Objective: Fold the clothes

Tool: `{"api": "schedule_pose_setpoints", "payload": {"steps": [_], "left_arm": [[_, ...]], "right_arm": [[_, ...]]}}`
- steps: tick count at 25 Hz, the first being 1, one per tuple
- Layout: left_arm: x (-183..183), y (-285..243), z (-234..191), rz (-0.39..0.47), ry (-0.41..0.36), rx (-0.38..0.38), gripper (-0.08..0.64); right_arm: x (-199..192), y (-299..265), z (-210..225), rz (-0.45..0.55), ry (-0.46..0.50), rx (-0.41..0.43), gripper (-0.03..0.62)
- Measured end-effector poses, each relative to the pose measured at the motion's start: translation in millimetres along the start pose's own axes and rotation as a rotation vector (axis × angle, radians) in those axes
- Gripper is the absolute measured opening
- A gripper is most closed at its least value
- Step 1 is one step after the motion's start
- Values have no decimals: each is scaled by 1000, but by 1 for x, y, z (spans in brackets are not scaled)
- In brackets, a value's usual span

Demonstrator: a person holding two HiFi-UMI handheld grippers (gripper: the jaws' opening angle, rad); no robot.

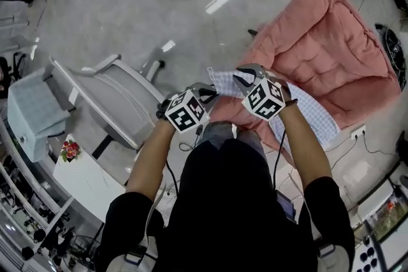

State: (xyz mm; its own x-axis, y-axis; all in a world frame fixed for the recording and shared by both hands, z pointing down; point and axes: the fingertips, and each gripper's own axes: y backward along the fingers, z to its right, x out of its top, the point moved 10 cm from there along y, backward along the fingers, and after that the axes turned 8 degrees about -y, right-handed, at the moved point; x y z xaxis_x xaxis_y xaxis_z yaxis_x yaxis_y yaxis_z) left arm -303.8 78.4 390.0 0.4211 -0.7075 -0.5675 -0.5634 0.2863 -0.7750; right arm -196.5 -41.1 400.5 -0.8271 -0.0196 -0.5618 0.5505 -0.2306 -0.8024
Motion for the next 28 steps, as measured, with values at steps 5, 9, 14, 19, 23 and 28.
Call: {"api": "schedule_pose_setpoints", "payload": {"steps": [5,9,14,19,23,28], "left_arm": [[-16,1,14,10,50,48,15],[-36,0,17,-3,82,82,15],[-51,-4,28,9,143,133,15],[-61,-8,32,21,165,170,15],[-70,-13,43,23,170,198,15],[-77,-24,55,17,176,198,15]], "right_arm": [[12,-46,-1,-144,145,225,137],[17,-80,-1,-258,209,364,155],[15,-111,-7,-381,277,499,170],[12,-140,-9,-493,269,607,181],[0,-155,-20,-586,251,686,202],[-16,-162,-28,-659,283,691,202]]}}
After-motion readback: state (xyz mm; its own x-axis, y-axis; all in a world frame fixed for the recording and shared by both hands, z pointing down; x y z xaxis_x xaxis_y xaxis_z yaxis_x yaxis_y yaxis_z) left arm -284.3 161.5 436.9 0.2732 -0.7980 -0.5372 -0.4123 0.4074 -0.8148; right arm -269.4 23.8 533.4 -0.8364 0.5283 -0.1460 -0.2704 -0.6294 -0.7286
